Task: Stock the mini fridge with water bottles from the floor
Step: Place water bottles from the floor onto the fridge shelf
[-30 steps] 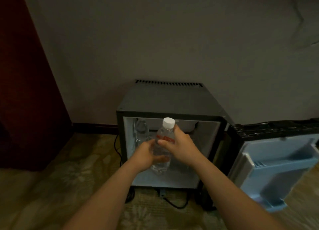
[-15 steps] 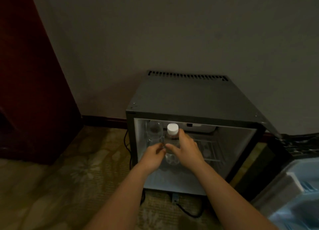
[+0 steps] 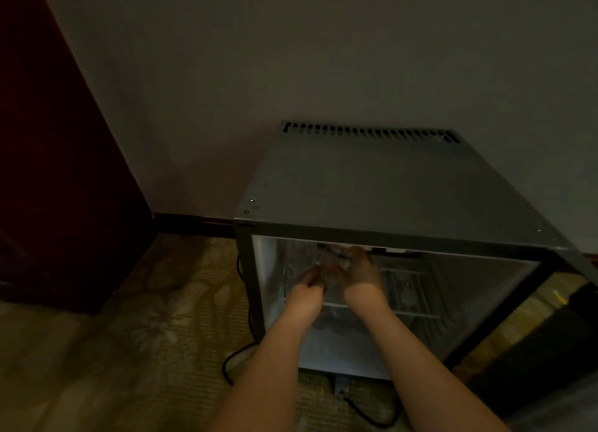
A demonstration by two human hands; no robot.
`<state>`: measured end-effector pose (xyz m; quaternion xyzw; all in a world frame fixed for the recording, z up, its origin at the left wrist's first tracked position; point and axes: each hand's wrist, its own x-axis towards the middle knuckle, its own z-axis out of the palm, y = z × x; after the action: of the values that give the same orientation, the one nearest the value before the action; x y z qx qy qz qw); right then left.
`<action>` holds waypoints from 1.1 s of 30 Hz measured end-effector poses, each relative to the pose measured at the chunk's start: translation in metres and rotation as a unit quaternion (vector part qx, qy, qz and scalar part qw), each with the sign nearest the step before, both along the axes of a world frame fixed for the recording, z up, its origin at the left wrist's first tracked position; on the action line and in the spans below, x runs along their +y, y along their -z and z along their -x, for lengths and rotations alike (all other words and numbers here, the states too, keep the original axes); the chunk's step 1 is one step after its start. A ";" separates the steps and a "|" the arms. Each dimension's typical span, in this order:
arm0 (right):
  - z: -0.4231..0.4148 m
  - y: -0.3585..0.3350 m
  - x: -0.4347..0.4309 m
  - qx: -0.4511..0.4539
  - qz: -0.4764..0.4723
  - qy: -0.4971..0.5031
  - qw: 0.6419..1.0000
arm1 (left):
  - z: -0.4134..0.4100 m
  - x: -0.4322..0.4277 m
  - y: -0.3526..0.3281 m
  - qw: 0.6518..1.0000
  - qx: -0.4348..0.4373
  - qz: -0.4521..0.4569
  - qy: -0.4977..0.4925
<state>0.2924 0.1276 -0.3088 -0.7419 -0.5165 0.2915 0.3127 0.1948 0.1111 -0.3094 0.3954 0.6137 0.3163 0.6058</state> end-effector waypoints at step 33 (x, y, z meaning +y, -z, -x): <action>-0.062 -0.038 -0.142 -0.129 0.110 -0.096 0.981 | 0.003 -0.103 -0.052 0.953 0.194 -0.031 0.231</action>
<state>0.3541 -0.0148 -0.2705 -0.7503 -0.5859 0.2772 0.1304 0.1922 0.0080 -0.2578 0.5984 0.6012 0.1041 0.5193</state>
